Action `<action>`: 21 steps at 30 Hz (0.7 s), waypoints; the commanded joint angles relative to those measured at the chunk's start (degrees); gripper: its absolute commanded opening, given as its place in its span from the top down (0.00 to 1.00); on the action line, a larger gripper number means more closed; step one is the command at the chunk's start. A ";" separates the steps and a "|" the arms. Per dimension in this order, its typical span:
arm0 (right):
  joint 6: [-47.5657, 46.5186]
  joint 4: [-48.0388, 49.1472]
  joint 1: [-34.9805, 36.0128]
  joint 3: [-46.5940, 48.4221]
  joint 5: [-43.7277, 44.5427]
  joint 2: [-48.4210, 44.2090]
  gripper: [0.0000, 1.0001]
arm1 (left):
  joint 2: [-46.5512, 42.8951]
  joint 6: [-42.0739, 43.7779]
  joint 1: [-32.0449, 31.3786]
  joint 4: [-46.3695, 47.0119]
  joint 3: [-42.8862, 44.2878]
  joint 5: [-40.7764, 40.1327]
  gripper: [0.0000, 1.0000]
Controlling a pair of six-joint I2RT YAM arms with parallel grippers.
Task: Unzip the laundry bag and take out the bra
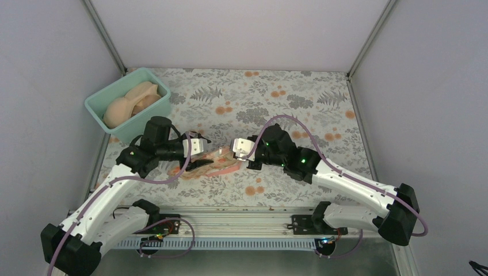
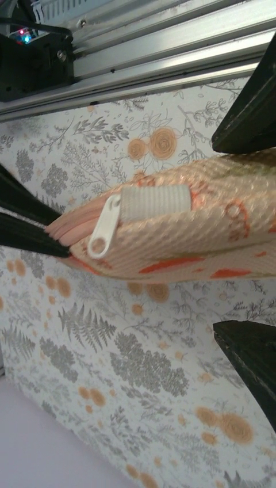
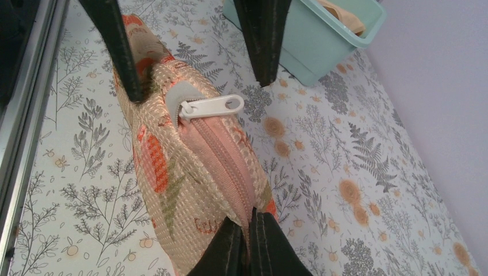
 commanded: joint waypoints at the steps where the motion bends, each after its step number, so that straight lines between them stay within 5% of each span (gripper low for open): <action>1: 1.08 3.62 0.59 -0.20 1.20 -0.30 0.96 | -0.56 0.59 -0.36 -1.17 -1.90 1.99 0.27; 5: 1.70 4.03 0.50 -0.58 1.44 -0.69 0.96 | -0.84 -2.57 -1.14 1.09 -3.64 1.70 0.31; 11: 2.80 4.01 0.56 -1.58 0.81 -0.64 0.96 | -1.15 -6.86 -1.56 4.76 -3.29 1.26 0.93; 12: 3.24 3.88 0.53 -1.84 0.67 -0.56 0.96 | -1.20 -7.06 -1.57 5.20 -3.22 0.27 0.97; 17: 7.29 1.72 0.51 -0.82 -0.90 -1.19 0.75 | -2.09 -3.96 -1.95 7.43 -2.34 -10.82 0.98; 21: 10.61 0.39 0.50 0.62 -5.59 -4.14 0.44 | -2.74 2.38 -3.08 9.69 -1.37 -21.01 0.98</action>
